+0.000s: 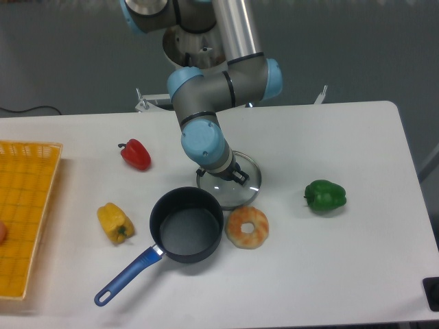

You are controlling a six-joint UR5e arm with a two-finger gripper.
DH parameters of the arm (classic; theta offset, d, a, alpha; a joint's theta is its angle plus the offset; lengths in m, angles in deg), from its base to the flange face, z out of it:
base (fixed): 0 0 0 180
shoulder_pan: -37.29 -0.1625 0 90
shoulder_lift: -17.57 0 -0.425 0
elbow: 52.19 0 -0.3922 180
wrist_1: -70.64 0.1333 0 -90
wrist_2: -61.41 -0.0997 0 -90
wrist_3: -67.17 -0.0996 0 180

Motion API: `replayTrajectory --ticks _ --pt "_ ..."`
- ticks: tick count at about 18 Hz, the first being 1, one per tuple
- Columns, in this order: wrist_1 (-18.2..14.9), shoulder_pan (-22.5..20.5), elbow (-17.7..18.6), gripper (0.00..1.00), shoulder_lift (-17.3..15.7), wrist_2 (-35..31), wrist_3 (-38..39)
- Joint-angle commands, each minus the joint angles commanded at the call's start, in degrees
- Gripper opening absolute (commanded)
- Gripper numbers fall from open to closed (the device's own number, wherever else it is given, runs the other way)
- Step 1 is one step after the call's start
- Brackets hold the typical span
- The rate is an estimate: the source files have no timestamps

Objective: Place the lid on the table
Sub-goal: 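Open the gripper to release the lid knob, then raise the open gripper up away from the lid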

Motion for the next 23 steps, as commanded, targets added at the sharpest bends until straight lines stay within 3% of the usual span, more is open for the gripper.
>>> replayTrajectory --ticks 2,5,9,14,16,23 --pt "0.0 0.0 -0.17 0.81 0.0 0.0 0.09" --pt "-0.96 -0.08 -3.59 1.0 -0.43 -0.09 0.09" --pt "-1.58 -0.78 -7.64 1.0 -2.89 0.44 0.18" --pt "-1.58 -3.15 -8.7 1.0 -5.35 0.88 -0.08" --pt "-1.58 -4.3 -8.96 1.0 -6.85 4.11 -0.26" --pt "-1.5 -6.93 -10.64 1.0 -8.25 5.71 -0.87"
